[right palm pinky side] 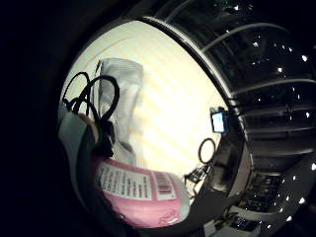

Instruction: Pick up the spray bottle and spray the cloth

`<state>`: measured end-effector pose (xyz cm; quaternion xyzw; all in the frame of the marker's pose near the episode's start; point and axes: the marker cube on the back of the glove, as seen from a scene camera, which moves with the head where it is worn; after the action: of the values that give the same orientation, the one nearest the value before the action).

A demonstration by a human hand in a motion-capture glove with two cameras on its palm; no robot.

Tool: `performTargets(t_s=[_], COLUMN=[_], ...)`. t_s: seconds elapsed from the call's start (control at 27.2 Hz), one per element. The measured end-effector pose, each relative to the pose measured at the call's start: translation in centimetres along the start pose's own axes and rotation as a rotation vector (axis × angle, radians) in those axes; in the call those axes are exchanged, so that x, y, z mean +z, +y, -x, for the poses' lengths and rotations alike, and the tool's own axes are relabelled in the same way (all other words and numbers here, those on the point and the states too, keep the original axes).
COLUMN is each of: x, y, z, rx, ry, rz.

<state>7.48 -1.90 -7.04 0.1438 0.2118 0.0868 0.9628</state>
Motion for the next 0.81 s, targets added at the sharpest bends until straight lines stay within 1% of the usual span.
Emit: performTargets(t_s=[0.22,0.33,0.4,0.55,0.73,0.81], x=[3.6,4.1,3.3,0.5,-2.9,-3.2], y=[0.0,0.1,0.0,-0.5,-1.9,-2.6], z=[0.9,2.2,3.5,7.2,13.4,16.0], rx=[-0.012,-0.046,-0.065,-0.094,-0.107,-0.094], ry=[-0.074,-0.146,-0.233,-0.509,-1.03,-1.187], rz=[0.033,0.005,-0.042,-0.202,-0.507,-0.596])
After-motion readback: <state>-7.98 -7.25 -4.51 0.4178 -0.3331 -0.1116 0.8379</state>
